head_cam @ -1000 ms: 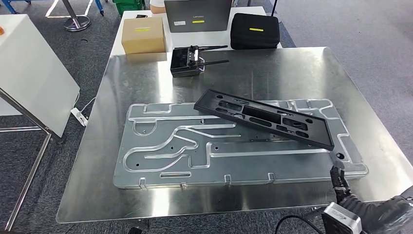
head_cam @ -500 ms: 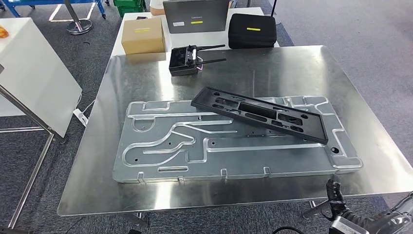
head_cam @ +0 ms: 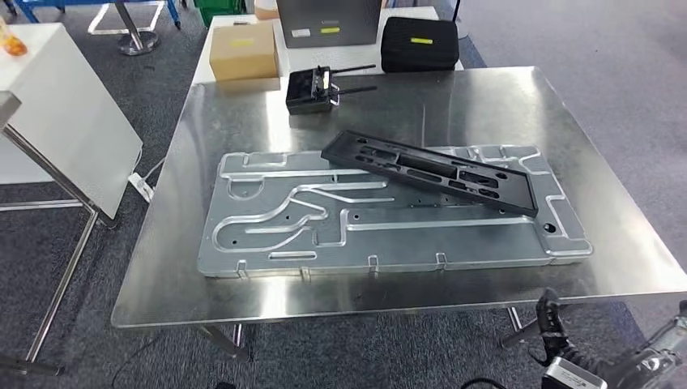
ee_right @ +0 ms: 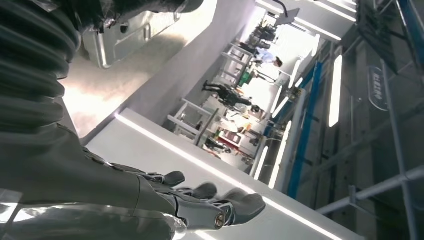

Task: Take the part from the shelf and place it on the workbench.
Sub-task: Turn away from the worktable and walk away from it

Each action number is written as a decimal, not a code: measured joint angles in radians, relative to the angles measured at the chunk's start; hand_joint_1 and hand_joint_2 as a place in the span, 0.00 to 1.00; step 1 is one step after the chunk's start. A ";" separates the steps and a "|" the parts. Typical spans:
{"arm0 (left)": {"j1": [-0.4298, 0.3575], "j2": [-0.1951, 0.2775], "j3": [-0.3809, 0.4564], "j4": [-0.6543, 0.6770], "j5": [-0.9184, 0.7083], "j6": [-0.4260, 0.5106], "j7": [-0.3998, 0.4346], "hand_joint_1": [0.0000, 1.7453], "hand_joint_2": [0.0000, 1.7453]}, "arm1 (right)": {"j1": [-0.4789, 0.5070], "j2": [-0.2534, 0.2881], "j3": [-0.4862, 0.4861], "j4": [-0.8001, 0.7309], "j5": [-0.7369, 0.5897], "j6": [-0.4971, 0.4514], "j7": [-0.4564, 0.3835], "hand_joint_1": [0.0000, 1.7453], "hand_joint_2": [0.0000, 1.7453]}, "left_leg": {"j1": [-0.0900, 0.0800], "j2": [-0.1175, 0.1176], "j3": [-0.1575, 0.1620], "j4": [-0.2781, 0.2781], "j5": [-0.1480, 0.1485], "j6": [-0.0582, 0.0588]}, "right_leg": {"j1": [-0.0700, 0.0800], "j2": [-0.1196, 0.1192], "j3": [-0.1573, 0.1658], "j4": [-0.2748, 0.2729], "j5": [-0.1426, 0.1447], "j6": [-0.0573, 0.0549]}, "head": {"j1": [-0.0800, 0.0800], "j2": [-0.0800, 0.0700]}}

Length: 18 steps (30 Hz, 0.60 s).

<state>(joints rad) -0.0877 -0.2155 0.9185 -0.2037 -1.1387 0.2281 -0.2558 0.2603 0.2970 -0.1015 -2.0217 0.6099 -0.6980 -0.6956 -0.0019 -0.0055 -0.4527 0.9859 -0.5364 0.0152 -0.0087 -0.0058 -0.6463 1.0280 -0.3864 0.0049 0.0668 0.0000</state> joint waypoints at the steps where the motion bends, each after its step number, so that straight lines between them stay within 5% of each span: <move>1: 0.000 0.000 0.000 0.000 0.000 0.000 0.000 0.00 0.00 | 0.000 0.001 0.000 0.000 0.000 0.000 -0.001 0.00 1.00 | 0.002 0.002 -0.006 -0.005 0.008 0.006 | -0.001 0.001 -0.002 0.001 0.001 0.006 | -0.001 0.000; 3: 0.000 -0.001 0.000 0.000 0.000 0.000 0.000 0.00 0.00 | 0.002 0.001 0.000 0.000 0.000 0.000 -0.001 0.00 1.00 | 0.005 0.007 -0.023 -0.011 0.031 0.022 | -0.003 0.004 -0.018 0.034 -0.045 0.016 | -0.001 0.000; 5: 0.000 -0.001 0.000 0.000 0.000 0.000 0.001 0.00 0.00 | 0.002 0.001 0.000 0.001 0.000 0.000 -0.001 0.00 1.00 | 0.005 0.011 -0.047 -0.010 0.051 0.033 | -0.005 0.006 -0.049 0.141 -0.147 0.023 | 0.000 0.000; 7: 0.001 -0.001 0.001 0.000 0.000 0.000 0.001 0.00 0.00 | 0.002 0.001 0.000 0.002 0.000 0.000 -0.001 0.00 1.00 | 0.002 0.014 -0.075 -0.005 0.070 0.035 | -0.005 0.006 -0.067 0.256 -0.202 0.028 | 0.000 0.000; 9: 0.001 -0.002 0.001 0.000 0.000 -0.001 0.001 0.00 0.00 | 0.002 0.001 0.000 0.004 0.000 0.000 -0.001 0.00 1.00 | 0.000 0.015 -0.104 0.005 0.086 0.032 | -0.005 0.006 -0.028 0.258 -0.174 0.026 | 0.000 0.000; 11: 0.001 -0.002 0.001 0.000 0.000 -0.002 0.001 0.00 0.00 | 0.002 0.001 0.000 0.006 -0.001 -0.001 -0.001 0.00 1.00 | -0.001 0.015 -0.128 0.016 0.098 0.028 | -0.003 0.006 0.073 0.130 -0.139 0.017 | 0.000 0.000; 13: 0.001 -0.003 0.001 0.000 -0.001 -0.003 0.001 0.00 0.00 | 0.001 0.001 0.000 0.008 -0.002 -0.001 -0.002 0.00 1.00 | -0.003 0.014 -0.141 0.025 0.108 0.019 | 0.002 0.005 0.153 0.009 -0.142 0.007 | -0.001 0.000; 16: 0.001 -0.004 0.001 0.000 -0.002 -0.004 0.002 0.00 0.00 | 0.001 0.001 0.000 0.013 -0.006 -0.002 -0.002 0.00 1.00 | -0.003 0.014 -0.147 0.026 0.123 0.002 | 0.006 0.004 0.159 -0.028 -0.136 -0.008 | 0.000 0.000; 18: 0.002 -0.004 0.002 0.000 -0.003 -0.004 0.003 0.00 0.00 | 0.000 0.002 0.000 0.019 -0.009 -0.002 -0.002 0.00 1.00 | -0.001 0.011 -0.164 0.054 0.089 -0.009 | -0.001 0.001 0.141 -0.036 -0.114 -0.022 | 0.000 0.000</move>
<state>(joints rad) -0.0856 -0.2198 0.9206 -0.2037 -1.1419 0.2242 -0.2531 0.2604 0.2991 -0.1015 -2.0026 0.6007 -0.6996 -0.6973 -0.0033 0.0055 -0.6167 1.0400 -0.4479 0.0060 -0.0095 -0.0050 -0.5049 0.9923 -0.5008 -0.0176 0.0663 0.0000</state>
